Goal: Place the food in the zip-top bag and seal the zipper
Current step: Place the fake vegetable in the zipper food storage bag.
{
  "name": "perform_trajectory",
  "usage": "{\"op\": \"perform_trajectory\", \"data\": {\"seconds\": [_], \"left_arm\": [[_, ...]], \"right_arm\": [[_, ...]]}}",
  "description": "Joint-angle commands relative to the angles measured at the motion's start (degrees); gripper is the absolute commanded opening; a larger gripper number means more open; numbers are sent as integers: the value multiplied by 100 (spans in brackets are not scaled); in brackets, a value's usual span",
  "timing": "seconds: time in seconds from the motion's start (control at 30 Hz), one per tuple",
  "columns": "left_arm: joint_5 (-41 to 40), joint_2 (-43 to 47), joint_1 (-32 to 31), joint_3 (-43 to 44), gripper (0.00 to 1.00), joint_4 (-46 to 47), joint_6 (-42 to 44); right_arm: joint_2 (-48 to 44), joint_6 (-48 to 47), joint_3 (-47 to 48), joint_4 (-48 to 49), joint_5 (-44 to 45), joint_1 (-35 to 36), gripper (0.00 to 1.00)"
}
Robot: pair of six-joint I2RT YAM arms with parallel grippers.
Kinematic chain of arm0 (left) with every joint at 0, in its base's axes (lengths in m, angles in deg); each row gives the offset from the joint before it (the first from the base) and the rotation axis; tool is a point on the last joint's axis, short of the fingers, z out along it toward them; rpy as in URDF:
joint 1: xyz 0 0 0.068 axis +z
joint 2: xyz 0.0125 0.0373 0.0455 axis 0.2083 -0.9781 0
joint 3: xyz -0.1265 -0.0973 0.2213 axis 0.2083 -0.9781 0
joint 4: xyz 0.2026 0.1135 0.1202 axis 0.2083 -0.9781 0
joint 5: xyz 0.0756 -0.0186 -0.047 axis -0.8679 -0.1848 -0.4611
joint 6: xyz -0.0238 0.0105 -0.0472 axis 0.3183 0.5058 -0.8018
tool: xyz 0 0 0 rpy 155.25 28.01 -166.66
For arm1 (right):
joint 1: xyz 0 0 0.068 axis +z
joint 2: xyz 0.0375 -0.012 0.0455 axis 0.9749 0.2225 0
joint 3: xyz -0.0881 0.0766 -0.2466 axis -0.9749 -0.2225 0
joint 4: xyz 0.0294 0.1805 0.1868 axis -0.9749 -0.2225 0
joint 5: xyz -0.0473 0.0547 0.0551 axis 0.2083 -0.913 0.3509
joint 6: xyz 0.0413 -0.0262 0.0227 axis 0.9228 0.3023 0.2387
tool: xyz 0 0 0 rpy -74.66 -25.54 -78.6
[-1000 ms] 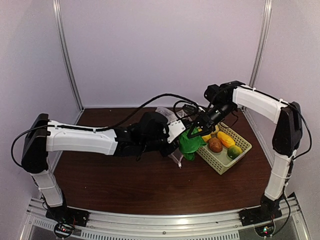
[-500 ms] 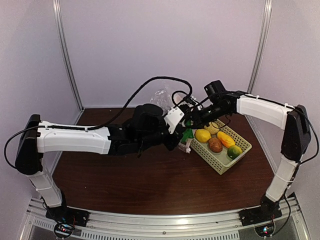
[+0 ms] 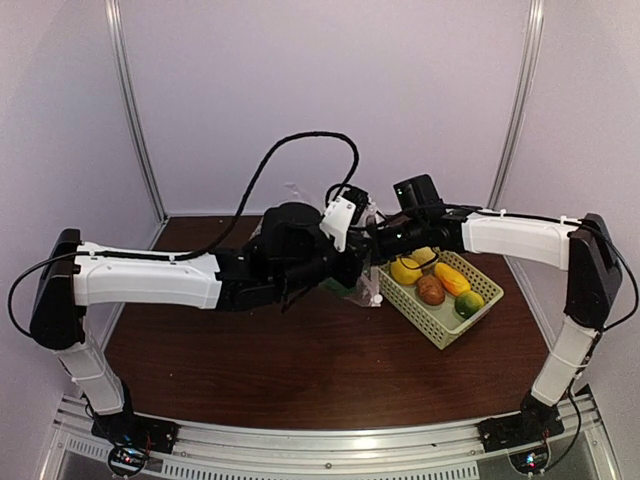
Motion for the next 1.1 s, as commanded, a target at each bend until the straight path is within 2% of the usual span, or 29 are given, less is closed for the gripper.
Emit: {"op": "perform_trajectory", "data": {"seconds": [0.0,0.07,0.13,0.27,0.3,0.33,0.4,0.53,0.67,0.73,0.8,0.97,1.07], "left_arm": [[-664,-20,-35,-3,0,263,-317],[-1018,22,-12,-16,0,46,-346],[-1131,59,46,-73,0,-116,-386],[-1269,74,229,-205,0,-456,-565],[-1285,74,292,-224,0,-543,-624],[-1282,74,355,-262,0,-608,-651],[-1282,109,482,-378,0,-629,-638],[-1050,305,722,-547,0,-665,-579],[-746,597,757,-204,0,-1300,-158],[-746,577,777,-86,0,-1561,333],[-330,463,805,337,0,-2238,569],[147,-13,1029,875,0,-3469,811],[555,-45,1046,865,0,-3633,982]], "right_arm": [[-173,-155,339,-185,148,-73,38],[-358,-400,381,-513,149,-129,45],[-571,-659,402,-891,167,-179,57],[-853,-1425,613,-1943,151,-197,61],[-891,-1592,675,-2216,163,-201,62],[-931,-1810,760,-2503,184,-192,68],[-995,-2229,938,-3062,258,-197,70],[-1169,-2809,1148,-3708,550,-249,69],[-1481,-2962,1158,-3748,694,-654,67],[-1592,-3045,948,-3550,1301,-957,65],[-1599,-3211,594,-3285,2015,-1223,62],[-901,-3668,288,-3245,2539,-1795,53],[-553,-3733,252,-3226,2939,-1903,49]]}}
